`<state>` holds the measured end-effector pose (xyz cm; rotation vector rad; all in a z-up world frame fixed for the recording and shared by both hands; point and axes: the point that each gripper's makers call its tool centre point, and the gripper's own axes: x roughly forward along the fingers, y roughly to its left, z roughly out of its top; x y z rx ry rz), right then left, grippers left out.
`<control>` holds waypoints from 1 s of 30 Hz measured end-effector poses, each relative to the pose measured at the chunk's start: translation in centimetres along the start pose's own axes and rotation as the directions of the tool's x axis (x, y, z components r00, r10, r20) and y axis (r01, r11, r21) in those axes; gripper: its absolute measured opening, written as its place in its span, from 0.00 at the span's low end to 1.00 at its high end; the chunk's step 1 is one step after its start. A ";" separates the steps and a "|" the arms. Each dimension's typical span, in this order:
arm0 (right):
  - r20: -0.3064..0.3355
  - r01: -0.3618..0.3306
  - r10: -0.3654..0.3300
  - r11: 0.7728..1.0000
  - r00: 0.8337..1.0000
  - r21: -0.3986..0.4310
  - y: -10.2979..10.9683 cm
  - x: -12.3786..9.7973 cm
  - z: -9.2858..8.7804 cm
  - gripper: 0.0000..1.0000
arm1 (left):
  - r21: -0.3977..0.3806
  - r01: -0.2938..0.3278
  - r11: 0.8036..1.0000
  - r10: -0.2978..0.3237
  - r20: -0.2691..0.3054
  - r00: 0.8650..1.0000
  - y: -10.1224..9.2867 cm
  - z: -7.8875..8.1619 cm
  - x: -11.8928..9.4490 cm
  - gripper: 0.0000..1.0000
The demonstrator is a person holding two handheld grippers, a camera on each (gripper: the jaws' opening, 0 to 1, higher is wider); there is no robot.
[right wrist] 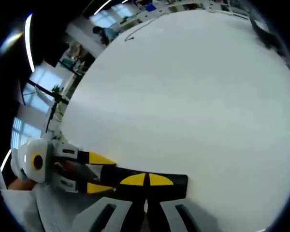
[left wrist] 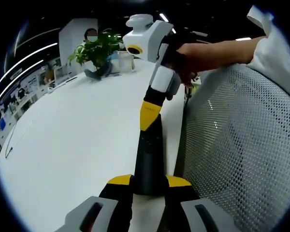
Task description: Press the specified remote control buttons in sequence, fully releasing each button before pressing the next.
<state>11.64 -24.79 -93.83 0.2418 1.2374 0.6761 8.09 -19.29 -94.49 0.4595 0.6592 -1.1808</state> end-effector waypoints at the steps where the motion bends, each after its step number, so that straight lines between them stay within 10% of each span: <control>1: 0.001 -0.001 0.001 1.000 1.000 -0.003 0.0 0.0 0.0 0.00 | 0.000 0.000 1.000 0.000 0.000 1.000 0.0 0.0 0.0 0.24; 30: -0.098 -0.044 0.048 0.998 0.994 0.042 0.8 -0.6 -1.3 0.00 | -0.016 -0.008 1.000 0.008 -0.007 1.000 0.1 0.0 0.1 0.25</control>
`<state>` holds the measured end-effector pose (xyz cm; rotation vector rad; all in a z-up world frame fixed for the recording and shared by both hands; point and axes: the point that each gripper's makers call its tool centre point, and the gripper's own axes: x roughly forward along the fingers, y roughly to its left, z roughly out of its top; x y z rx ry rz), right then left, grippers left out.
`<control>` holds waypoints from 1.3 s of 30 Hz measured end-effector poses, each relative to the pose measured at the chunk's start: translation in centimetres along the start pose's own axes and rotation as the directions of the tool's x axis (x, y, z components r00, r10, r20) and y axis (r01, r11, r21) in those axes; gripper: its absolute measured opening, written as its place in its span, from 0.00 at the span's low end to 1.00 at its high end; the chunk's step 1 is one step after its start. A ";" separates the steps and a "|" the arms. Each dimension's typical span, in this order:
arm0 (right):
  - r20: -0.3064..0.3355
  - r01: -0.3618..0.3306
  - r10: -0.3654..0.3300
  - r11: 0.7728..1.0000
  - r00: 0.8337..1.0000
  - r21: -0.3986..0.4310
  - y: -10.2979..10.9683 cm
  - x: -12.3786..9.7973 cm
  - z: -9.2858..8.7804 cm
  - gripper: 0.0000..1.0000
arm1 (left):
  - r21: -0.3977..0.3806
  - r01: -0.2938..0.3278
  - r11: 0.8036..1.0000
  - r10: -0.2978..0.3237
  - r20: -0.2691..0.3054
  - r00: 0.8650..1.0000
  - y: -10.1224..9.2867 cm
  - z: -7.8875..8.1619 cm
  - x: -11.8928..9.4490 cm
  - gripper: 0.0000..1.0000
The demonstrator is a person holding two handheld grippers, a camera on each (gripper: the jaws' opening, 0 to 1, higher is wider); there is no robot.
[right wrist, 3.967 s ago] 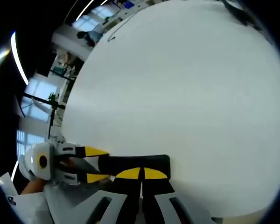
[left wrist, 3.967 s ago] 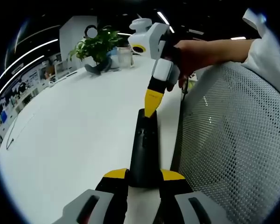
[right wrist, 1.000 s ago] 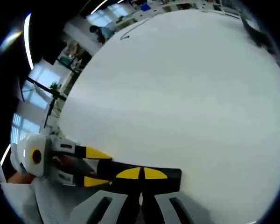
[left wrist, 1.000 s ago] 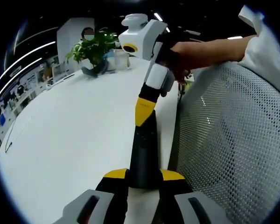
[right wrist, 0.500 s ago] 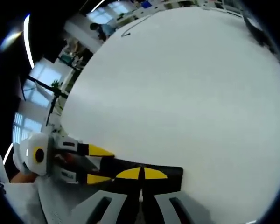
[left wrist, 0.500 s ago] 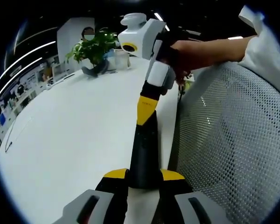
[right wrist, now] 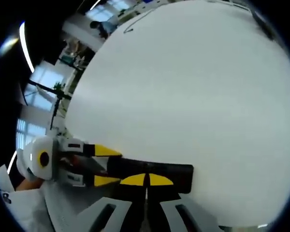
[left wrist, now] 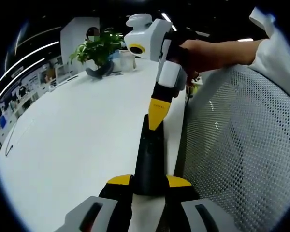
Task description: Press the specified remote control buttons in sequence, fully releasing each button before pressing the next.
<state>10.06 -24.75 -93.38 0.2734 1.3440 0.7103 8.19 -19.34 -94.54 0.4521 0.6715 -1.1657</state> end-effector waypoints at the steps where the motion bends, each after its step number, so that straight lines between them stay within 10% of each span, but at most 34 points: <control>1: -0.002 -0.001 0.001 1.000 1.000 0.000 0.0 0.0 0.0 0.00 | -0.001 -0.001 1.000 0.001 0.000 1.000 0.0 0.0 0.0 0.25; 39: 0.002 -0.003 0.003 1.000 1.000 0.001 -0.1 0.3 -0.2 0.00 | 0.007 0.005 1.000 -0.005 0.004 1.000 0.0 0.1 0.2 0.25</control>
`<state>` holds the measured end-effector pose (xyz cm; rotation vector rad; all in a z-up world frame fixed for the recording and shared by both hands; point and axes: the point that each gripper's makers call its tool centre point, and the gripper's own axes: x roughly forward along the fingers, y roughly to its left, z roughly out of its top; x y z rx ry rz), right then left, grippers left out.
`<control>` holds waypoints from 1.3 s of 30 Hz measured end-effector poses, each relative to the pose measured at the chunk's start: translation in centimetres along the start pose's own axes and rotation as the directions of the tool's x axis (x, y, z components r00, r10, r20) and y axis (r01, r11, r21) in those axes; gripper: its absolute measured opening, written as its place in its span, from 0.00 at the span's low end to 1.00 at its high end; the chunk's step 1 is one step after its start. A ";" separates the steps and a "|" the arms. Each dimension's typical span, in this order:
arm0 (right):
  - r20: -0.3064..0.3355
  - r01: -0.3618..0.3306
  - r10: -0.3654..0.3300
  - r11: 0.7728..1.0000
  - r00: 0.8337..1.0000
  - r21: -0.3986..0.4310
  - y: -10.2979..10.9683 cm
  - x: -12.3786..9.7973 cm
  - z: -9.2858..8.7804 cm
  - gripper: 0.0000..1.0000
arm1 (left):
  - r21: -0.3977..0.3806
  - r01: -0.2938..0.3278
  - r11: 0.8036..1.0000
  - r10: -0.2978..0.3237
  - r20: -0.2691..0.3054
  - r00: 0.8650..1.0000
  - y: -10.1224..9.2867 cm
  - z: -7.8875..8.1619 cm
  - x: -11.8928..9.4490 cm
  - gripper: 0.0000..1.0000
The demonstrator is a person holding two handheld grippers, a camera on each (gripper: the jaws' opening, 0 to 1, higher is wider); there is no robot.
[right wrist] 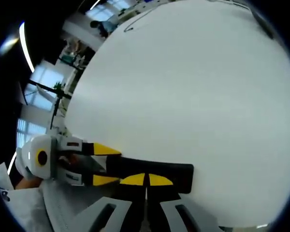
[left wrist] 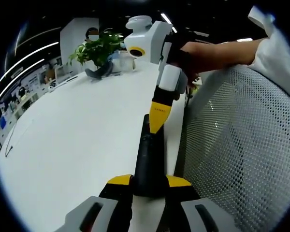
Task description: Press the specified remote control buttons in sequence, fully releasing each button before pressing the next.
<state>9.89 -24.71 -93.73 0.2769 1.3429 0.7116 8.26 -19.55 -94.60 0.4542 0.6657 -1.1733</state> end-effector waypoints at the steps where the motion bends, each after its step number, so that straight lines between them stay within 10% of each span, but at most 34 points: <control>1: 0.000 0.000 0.000 1.000 1.000 0.000 0.0 0.0 0.0 0.00 | -0.001 0.000 1.000 0.000 0.001 1.000 0.0 0.0 0.0 0.25; 39: -0.086 0.078 -0.074 0.996 0.994 0.048 -1.1 -0.8 -1.2 0.00 | 0.007 0.000 1.000 0.000 -0.001 1.000 0.0 0.0 -0.1 0.25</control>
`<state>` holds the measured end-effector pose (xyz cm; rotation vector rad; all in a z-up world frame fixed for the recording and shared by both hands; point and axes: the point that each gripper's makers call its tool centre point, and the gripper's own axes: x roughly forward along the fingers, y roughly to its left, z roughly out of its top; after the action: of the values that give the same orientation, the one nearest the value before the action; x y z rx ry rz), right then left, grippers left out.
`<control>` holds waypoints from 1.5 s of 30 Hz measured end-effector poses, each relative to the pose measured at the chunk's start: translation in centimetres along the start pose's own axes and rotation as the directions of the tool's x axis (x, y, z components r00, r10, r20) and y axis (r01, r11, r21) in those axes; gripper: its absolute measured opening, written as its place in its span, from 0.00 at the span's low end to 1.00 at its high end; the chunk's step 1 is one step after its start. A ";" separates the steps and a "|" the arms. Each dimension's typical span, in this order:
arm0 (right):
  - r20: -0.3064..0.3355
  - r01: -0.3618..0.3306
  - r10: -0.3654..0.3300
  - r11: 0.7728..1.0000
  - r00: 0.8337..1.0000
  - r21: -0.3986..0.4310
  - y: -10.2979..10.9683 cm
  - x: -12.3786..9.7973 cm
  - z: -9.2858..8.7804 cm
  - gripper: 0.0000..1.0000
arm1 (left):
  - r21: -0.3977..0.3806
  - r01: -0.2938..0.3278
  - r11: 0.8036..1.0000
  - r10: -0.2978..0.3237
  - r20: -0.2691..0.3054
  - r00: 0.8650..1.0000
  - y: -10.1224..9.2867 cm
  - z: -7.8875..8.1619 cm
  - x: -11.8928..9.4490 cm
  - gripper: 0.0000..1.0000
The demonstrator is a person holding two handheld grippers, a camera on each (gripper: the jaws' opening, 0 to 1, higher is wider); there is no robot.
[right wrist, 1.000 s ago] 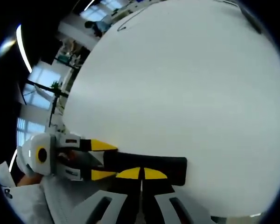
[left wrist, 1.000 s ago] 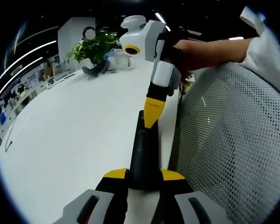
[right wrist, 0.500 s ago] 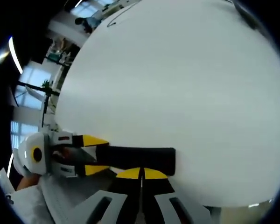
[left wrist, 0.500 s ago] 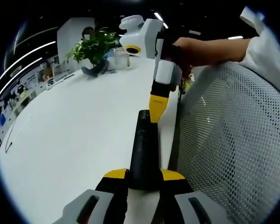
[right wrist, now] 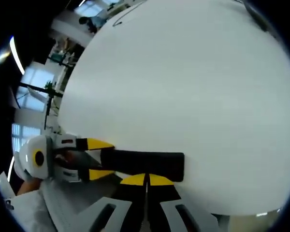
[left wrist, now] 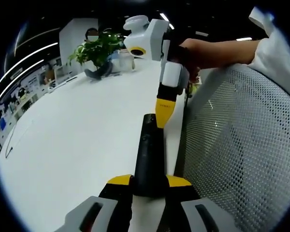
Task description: Press the specified remote control buttons in sequence, fully releasing each button before pressing the next.
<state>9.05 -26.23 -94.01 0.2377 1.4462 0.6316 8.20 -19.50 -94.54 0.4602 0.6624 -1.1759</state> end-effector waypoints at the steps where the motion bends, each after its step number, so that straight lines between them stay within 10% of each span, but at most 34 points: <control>1: 0.002 -0.003 0.003 1.000 1.000 -0.003 0.1 -0.1 0.1 0.00 | -0.001 0.000 1.000 0.000 0.000 1.000 0.0 0.0 0.0 0.25; 45: 0.042 -0.080 0.077 0.994 0.996 0.077 0.4 -0.5 0.6 0.00 | 0.005 0.002 1.000 -0.002 0.002 1.000 0.0 0.0 0.0 0.25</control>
<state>9.51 -26.01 -93.30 0.3682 1.4307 0.6314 8.14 -19.49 -94.52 0.4625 0.6589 -1.1801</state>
